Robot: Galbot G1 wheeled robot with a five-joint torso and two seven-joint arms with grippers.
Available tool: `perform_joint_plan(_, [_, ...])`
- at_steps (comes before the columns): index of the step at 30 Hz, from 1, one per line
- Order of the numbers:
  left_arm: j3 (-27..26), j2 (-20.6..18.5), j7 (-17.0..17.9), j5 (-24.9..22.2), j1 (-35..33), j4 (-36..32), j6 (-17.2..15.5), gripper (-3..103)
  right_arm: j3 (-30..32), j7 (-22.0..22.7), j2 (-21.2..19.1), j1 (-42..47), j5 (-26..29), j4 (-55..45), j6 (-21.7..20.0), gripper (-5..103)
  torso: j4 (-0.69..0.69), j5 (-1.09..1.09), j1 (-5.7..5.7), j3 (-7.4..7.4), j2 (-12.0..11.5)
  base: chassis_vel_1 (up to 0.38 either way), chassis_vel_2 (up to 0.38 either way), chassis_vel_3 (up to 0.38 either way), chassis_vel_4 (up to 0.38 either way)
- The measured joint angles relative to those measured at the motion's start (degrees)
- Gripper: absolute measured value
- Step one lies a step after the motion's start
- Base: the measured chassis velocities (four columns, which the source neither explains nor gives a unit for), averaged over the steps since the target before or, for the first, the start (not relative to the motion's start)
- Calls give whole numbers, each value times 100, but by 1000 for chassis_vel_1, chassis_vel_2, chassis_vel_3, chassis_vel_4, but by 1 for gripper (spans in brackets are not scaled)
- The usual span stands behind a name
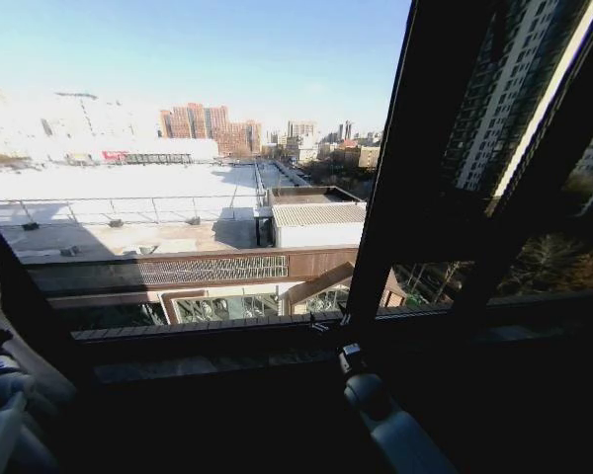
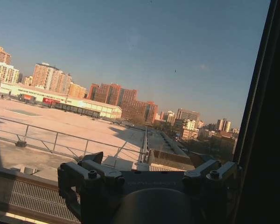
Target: Open the curtains by pulling them apart, changing their state from closed to fully open.
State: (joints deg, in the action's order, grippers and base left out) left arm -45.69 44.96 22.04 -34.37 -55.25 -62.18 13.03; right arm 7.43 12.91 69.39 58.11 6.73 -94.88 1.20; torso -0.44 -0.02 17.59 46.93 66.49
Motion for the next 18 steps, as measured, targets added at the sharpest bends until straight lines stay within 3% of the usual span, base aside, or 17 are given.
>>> perform_joint_plan(1, [0, 0, 0, 0, 0, 0, 0, -3, 0, 0, 0, 0, 0, 0, 0, 100, 0, 0, 0, 0, 0, 0, 0, 0, 0])
perform_joint_plan(2, [-3, 36, 11, -15, -33, -133, -60, 7, 0, 0, 0, 0, 0, 0, 0, 100, 0, 1, 0, 0, 0, 0, 0, 0, 0])
perform_joint_plan(6, [-22, 118, 16, 73, -147, -433, -90, 18, 0, 0, 0, 0, 0, 0, 0, 100, 0, 2, 0, 0, 1, 0, 0, 0, 0])
perform_joint_plan(8, [-43, 236, 21, 260, -288, -736, -94, 28, 0, 0, 0, 0, 0, 0, 0, 100, 2, 2, 0, 0, 0, 0, 0, 0, 0])
perform_joint_plan(11, [-68, 426, 21, 523, -478, -1133, -93, 34, 0, 0, 0, 0, 0, 0, 0, 100, 1, 3, 0, 0, 0, 0, 0, 0, 0])
perform_joint_plan(13, [-84, 799, 21, 817, -831, -1806, -90, 45, 0, 0, 0, 0, 0, 0, 0, 100, 0, 3, 0, 0, 0, 0, 0, 0, 0])
perform_joint_plan(14, [-84, 799, 21, 817, -831, -1806, -90, 45, 0, 0, 0, 0, 0, 0, 0, 100, 0, 3, 0, 0, 0, 0, 0, 0, 0])
perform_joint_plan(18, [2, 1423, 15, 1117, -1341, -2755, -102, 68, 0, 0, 0, 0, 0, 0, 0, 100, 1, 3, -1, -1, 0, 0, 0, 0, 0])
